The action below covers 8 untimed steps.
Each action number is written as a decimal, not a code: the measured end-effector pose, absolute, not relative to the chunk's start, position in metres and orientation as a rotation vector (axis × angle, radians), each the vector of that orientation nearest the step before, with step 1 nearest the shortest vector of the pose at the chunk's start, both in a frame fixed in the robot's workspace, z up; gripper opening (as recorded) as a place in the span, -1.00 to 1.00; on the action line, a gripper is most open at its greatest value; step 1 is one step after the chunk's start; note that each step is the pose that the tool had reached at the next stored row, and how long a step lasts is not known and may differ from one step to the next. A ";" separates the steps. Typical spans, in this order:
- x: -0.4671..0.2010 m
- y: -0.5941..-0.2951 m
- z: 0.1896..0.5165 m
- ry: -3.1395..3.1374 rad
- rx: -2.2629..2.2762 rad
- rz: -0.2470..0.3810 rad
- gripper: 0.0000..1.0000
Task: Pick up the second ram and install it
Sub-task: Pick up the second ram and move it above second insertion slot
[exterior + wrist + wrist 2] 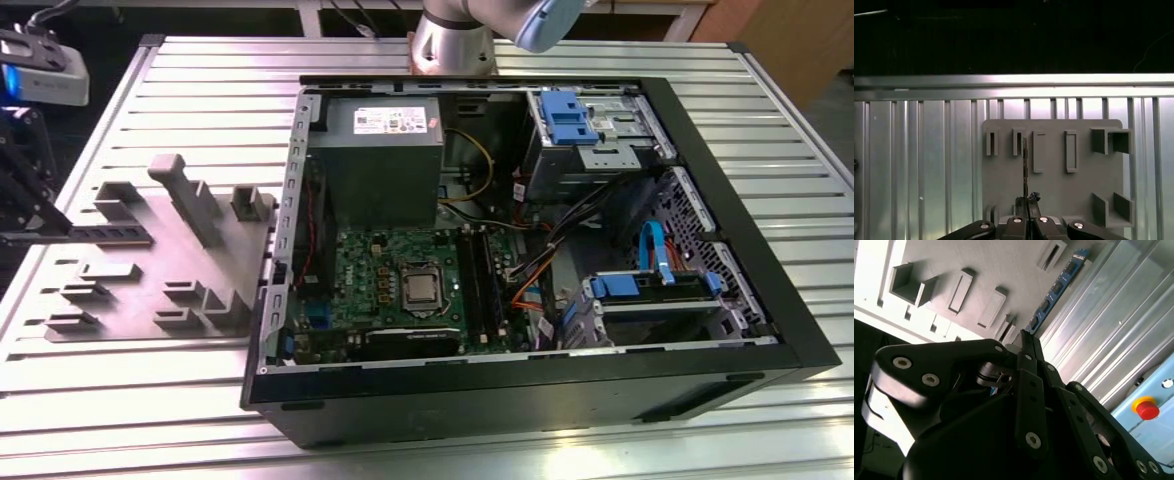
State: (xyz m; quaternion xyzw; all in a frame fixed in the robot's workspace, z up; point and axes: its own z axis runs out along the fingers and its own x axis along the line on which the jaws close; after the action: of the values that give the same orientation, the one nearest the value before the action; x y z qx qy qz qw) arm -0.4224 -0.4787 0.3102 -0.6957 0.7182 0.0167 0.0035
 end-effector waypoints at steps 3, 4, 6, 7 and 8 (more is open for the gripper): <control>-0.422 -0.479 0.319 2.251 -2.181 0.052 -0.77; -0.422 -0.479 0.322 2.251 -2.181 0.052 -0.77; -0.422 -0.479 0.329 2.251 -2.181 0.052 -0.77; -0.422 -0.479 0.333 2.251 -2.181 0.052 -0.77; -0.422 -0.479 0.337 2.251 -2.181 0.052 -0.77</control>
State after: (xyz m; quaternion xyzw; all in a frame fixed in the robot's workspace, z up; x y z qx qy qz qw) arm -0.4224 -0.4788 0.3368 -0.6957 0.7181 0.0166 0.0036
